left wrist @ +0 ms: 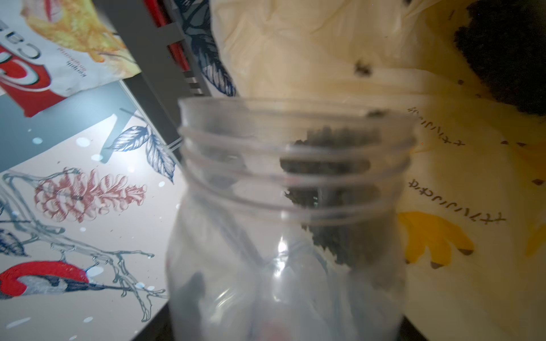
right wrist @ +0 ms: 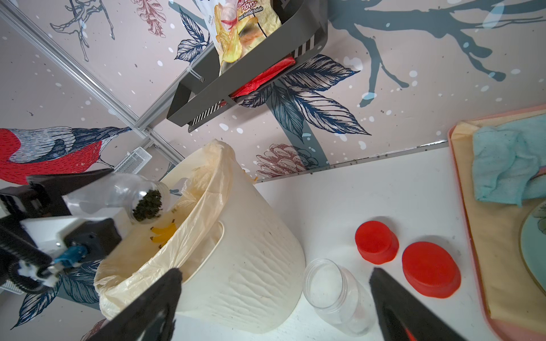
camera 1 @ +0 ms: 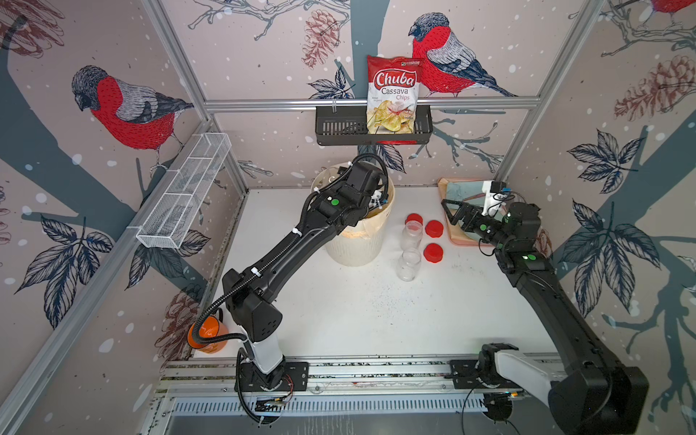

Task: Empty moldy tea leaves from jars
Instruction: Pour the moldy tea leaves from the jar into the trash bin.

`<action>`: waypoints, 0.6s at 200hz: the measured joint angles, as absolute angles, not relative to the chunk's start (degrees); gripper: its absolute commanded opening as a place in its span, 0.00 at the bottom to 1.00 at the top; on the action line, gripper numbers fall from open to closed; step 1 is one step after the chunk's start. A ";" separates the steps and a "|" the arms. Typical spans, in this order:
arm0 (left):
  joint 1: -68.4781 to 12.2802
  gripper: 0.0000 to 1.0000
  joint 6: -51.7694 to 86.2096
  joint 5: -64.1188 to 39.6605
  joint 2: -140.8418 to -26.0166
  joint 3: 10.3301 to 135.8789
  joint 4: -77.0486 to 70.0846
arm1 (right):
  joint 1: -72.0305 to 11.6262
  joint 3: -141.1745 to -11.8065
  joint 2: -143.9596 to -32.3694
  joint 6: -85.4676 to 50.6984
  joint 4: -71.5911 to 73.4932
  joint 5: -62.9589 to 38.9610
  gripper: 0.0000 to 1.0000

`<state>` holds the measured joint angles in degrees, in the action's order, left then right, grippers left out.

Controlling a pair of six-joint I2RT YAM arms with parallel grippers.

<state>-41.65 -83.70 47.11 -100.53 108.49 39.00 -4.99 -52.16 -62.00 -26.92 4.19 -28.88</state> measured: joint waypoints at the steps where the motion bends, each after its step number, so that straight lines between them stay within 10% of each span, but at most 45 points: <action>1: -41.65 0.69 -83.64 47.09 -100.53 108.47 39.09 | -4.99 -52.16 -62.00 -26.92 4.19 -28.88 1.00; 120: -42.00 0.70 -76.90 42.00 -101.78 115.18 47.37 | -5.28 -52.16 -62.24 -27.11 4.27 -28.95 0.99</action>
